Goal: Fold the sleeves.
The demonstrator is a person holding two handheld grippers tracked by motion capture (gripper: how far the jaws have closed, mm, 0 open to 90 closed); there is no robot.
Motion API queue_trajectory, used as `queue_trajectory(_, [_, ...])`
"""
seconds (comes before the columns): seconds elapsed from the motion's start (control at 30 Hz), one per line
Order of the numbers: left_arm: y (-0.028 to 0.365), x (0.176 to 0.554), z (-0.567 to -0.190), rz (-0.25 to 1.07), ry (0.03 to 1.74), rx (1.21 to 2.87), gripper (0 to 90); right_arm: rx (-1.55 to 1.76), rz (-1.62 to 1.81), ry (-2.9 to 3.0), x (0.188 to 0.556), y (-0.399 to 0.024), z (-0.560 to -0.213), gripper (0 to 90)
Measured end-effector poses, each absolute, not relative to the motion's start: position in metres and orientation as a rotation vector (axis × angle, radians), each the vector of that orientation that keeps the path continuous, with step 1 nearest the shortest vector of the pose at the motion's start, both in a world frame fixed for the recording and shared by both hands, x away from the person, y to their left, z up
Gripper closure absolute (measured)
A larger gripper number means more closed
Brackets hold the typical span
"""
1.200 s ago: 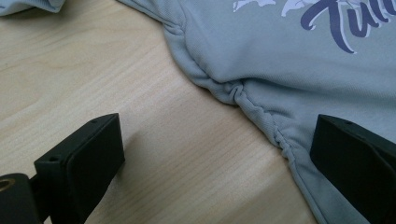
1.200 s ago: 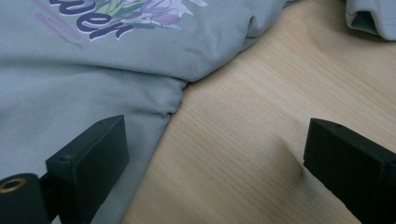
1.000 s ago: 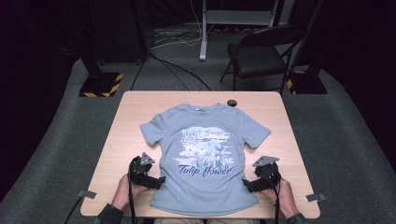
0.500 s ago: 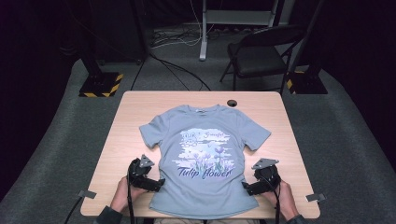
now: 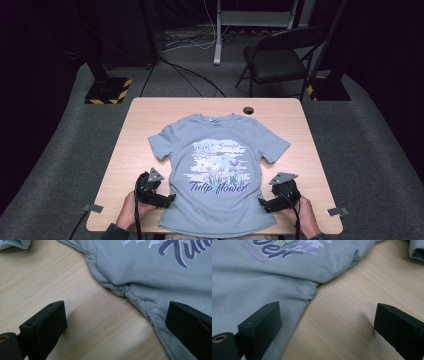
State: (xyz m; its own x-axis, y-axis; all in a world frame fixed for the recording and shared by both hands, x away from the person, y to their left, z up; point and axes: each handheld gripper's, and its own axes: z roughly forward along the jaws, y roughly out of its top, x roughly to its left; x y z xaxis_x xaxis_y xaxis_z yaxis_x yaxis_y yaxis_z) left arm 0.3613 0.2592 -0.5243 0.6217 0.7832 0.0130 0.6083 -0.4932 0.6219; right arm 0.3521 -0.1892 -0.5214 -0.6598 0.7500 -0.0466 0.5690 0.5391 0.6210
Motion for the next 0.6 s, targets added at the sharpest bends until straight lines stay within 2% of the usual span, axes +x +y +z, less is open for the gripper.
queue_trajectory(0.6, [0.2631, 0.3553, -0.5238, 0.380, 1.069, 2.285, 3.1, 1.072, 0.830, 2.500, 0.3430, -0.1864, -0.5211, 6.6])
